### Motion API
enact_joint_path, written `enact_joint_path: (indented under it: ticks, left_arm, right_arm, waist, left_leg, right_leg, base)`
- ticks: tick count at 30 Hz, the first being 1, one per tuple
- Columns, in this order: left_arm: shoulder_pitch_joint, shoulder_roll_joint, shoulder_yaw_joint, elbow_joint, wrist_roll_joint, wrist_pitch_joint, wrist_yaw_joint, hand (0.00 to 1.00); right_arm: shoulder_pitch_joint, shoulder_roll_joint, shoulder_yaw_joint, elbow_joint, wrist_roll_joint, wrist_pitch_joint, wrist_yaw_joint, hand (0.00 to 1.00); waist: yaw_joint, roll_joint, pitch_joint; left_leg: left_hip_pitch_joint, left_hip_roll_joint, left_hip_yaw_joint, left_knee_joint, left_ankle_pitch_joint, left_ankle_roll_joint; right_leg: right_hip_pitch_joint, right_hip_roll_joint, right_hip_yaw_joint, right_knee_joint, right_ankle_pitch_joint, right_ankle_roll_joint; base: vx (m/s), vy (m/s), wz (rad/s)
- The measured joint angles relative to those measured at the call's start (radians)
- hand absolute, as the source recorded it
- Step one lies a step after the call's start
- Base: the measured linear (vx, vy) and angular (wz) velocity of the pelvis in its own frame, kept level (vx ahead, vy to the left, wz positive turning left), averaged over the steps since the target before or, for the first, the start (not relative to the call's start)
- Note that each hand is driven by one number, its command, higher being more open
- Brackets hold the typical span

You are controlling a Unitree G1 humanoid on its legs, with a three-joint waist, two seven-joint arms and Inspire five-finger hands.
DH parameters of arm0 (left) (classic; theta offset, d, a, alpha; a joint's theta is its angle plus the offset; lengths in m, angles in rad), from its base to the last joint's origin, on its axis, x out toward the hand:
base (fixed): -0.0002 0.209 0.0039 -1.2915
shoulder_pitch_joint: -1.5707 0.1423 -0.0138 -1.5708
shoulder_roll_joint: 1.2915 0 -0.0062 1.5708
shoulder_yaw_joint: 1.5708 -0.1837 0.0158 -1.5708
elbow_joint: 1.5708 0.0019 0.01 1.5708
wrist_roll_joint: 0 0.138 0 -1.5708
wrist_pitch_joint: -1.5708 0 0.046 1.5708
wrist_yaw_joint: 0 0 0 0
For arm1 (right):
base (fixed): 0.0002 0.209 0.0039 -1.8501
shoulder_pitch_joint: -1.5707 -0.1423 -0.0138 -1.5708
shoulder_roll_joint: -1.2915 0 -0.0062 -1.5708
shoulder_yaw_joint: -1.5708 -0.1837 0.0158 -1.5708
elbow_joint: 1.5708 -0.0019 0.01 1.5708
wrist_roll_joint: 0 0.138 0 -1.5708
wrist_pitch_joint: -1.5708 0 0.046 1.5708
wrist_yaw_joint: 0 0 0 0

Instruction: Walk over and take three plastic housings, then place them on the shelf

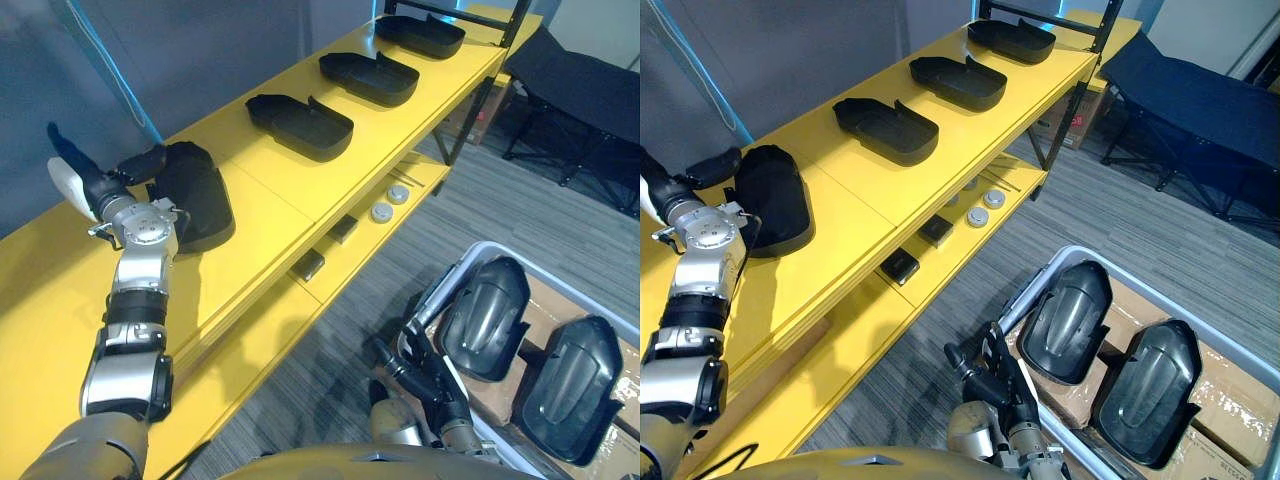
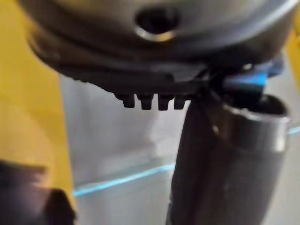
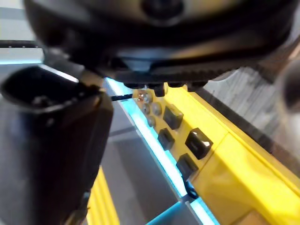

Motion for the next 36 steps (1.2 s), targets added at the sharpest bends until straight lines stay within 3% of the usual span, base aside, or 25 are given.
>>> enact_joint_path:
  ticks: [4, 8, 11, 17, 20, 26, 32, 36]
  left_arm:
    - [0.143, -0.075, 0.0, -0.267, -0.011, -0.123, -0.005, 1.0]
    - [0.422, -0.178, 0.0, -0.512, -0.05, -0.236, -0.024, 1.0]
    - [0.661, -0.27, -0.004, -0.625, -0.073, -0.267, -0.025, 1.0]
    - [0.894, -0.362, 0.034, -0.698, -0.071, -0.281, -0.047, 1.0]
    - [0.939, -0.37, 0.043, -0.707, -0.005, -0.272, -0.074, 1.0]
    - [0.962, -0.387, 0.044, -0.67, -0.059, -0.26, -0.21, 1.0]
    - [0.968, -0.402, 0.063, -0.58, -0.074, -0.267, -0.269, 1.0]
    - [0.967, -0.406, 0.061, -0.54, -0.123, -0.3, -0.331, 1.0]
  right_arm:
    - [0.006, 0.001, -0.023, -0.207, 0.001, -0.032, 0.034, 1.0]
    - [-0.06, 0.009, -0.023, -0.43, 0.003, -0.062, 0.037, 1.0]
    - [-0.151, 0.009, -0.026, -0.476, 0.005, -0.061, 0.051, 1.0]
    - [-0.359, 0.001, -0.04, -0.449, 0.022, 0.014, 0.02, 1.0]
    - [-0.47, -0.003, 0.005, -0.348, 0.021, 0.066, -0.028, 1.0]
    - [-0.675, 0.013, 0.119, -0.132, 0.023, 0.18, -0.097, 1.0]
    - [-0.841, 0.075, 0.19, 0.088, 0.023, 0.225, -0.17, 1.0]
    - [-0.89, 0.118, 0.237, 0.184, 0.021, 0.233, -0.23, 1.0]
  waist:
    - [0.005, 0.013, -0.011]
    - [0.067, 0.03, -0.042]
    - [0.125, 0.03, -0.085]
    - [0.237, 0.022, -0.103]
    - [0.28, 0.017, -0.106]
    - [0.343, -0.004, -0.117]
    - [0.397, -0.016, -0.111]
    - [0.415, -0.019, -0.108]
  left_leg:
    - [0.018, -0.004, -0.023, -0.026, 0.014, 0.001]
    - [0.01, -0.006, -0.075, -0.047, 0.028, 0.01]
    - [-0.008, -0.011, -0.146, -0.06, 0.044, 0.013]
    - [-0.058, -0.045, -0.282, -0.088, 0.079, 0.021]
    - [-0.06, -0.059, -0.325, -0.114, 0.106, 0.027]
    - [-0.09, -0.07, -0.395, -0.137, 0.134, 0.028]
    - [-0.104, -0.075, -0.432, -0.138, 0.137, 0.028]
    - [-0.122, -0.08, -0.453, -0.138, 0.144, 0.031]
  right_leg:
    - [0.028, -0.001, -0.033, -0.001, -0.003, 0.0]
    - [0.05, -0.004, -0.09, -0.002, -0.014, -0.001]
    - [0.072, -0.01, -0.156, -0.008, -0.027, -0.001]
    - [0.121, -0.03, -0.282, -0.058, -0.02, 0.009]
    - [0.145, -0.035, -0.328, -0.07, -0.017, 0.012]
    - [0.164, -0.033, -0.406, -0.084, -0.014, 0.015]
    - [0.175, -0.033, -0.444, -0.087, -0.018, 0.01]
    - [0.171, -0.034, -0.466, -0.087, -0.019, 0.008]
  base:
    - [-0.01, -0.008, 0.17]
    - [-0.02, -0.029, 0.34]
    - [0.0, -0.04, 0.63]
    - [-0.02, -0.009, 0.66]
    - [0.01, -0.002, 0.43]
    - [0.03, -0.012, 0.36]
    - [0.03, -0.008, 0.18]
    - [0.01, -0.005, 0.18]
